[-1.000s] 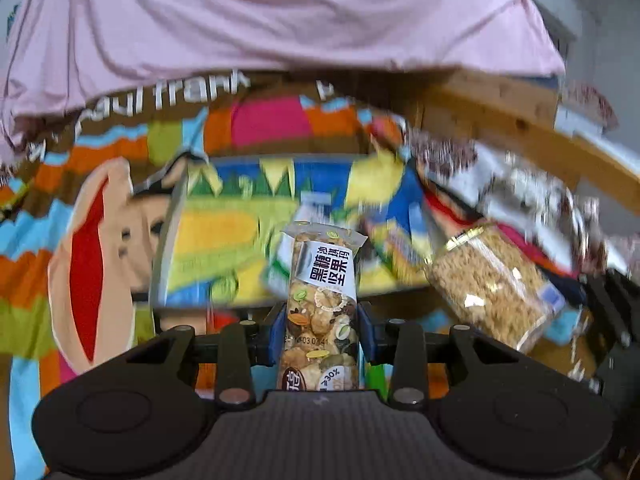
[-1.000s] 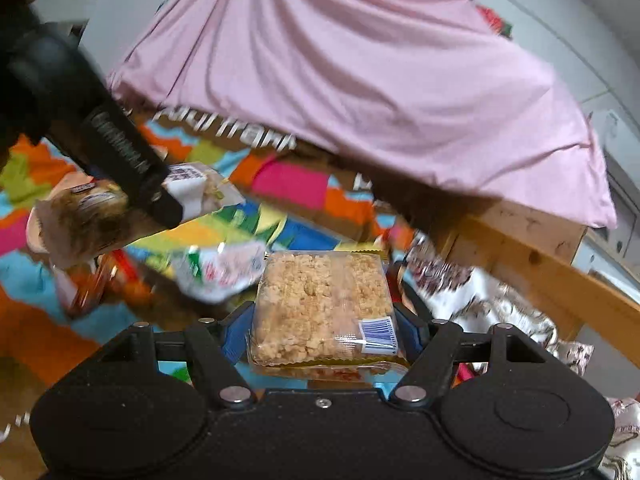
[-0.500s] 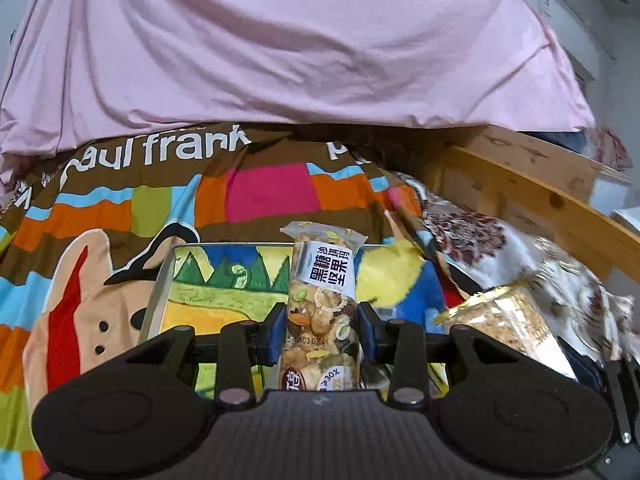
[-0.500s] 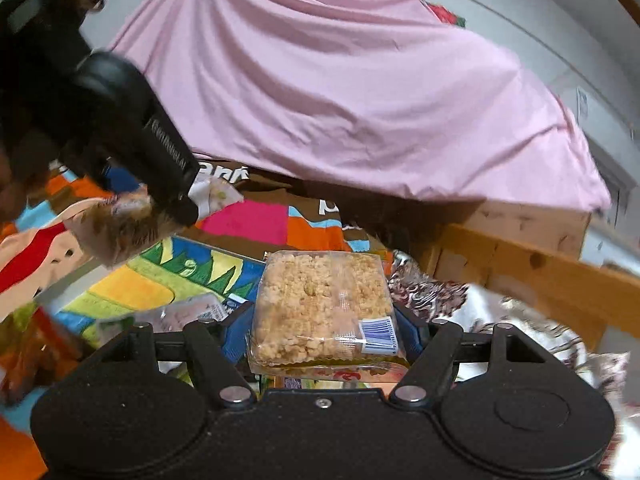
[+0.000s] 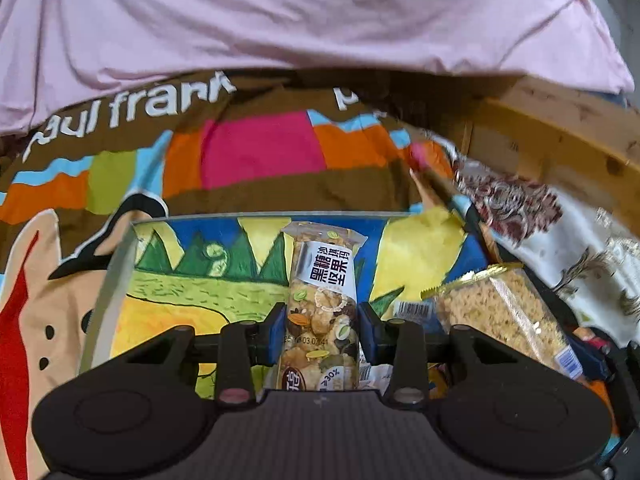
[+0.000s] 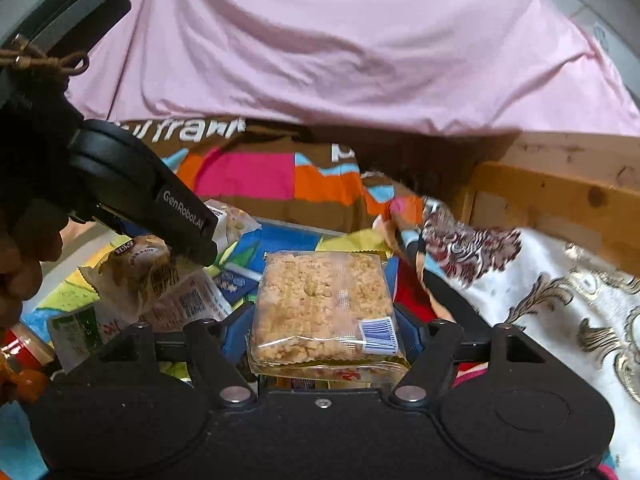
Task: Organize snacks
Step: 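Carry the nut bag over the tin box while the right tool carries the crispy bar there, then open both tools over the tin box to release the nut bag and crispy bar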
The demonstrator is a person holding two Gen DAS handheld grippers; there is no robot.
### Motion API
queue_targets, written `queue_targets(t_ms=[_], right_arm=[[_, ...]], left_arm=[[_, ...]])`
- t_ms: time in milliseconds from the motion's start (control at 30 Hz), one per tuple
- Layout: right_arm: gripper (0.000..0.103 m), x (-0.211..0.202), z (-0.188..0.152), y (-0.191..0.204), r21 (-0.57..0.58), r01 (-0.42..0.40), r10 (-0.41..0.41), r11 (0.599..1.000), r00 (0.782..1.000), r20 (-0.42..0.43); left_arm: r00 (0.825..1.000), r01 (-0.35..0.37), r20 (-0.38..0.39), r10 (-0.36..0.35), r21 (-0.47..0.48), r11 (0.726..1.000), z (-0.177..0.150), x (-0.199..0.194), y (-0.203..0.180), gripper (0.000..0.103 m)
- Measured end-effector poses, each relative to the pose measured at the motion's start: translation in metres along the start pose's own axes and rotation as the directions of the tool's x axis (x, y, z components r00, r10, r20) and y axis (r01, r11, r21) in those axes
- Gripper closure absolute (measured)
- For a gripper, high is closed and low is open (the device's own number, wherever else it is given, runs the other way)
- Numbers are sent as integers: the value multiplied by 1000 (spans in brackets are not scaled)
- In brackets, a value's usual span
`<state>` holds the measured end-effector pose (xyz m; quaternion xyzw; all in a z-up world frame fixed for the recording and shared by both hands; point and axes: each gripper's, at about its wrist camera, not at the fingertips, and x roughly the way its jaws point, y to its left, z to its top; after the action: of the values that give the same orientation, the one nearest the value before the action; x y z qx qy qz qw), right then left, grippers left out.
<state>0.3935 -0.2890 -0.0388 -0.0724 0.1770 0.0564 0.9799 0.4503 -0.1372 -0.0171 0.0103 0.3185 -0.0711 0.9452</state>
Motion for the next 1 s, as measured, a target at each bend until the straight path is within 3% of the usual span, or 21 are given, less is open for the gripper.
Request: queue_targets(t_ms=[167, 633, 733, 800, 1000], right_arm=[[30, 11, -12, -1, 16, 0, 1, 1000, 997, -73], [23, 14, -14, 2, 4, -23, 23, 1000, 995, -96], [19, 11, -12, 1, 11, -22, 23, 1000, 997, -80], [16, 7, -11, -1, 22, -14, 15, 1000, 998, -63], [10, -16, 1, -12, 72, 10, -11, 997, 1000, 5]], left_arm=[[999, -5, -45, 5, -4, 1000, -3, 18, -1, 62], [996, -27, -90, 26, -8, 1000, -9, 29, -5, 61], [995, -28, -94, 26, -14, 1000, -9, 30, -5, 55], [996, -27, -91, 24, -31, 999, -9, 28, -4, 43], [999, -22, -43, 18, -91, 996, -3, 7, 1, 24]])
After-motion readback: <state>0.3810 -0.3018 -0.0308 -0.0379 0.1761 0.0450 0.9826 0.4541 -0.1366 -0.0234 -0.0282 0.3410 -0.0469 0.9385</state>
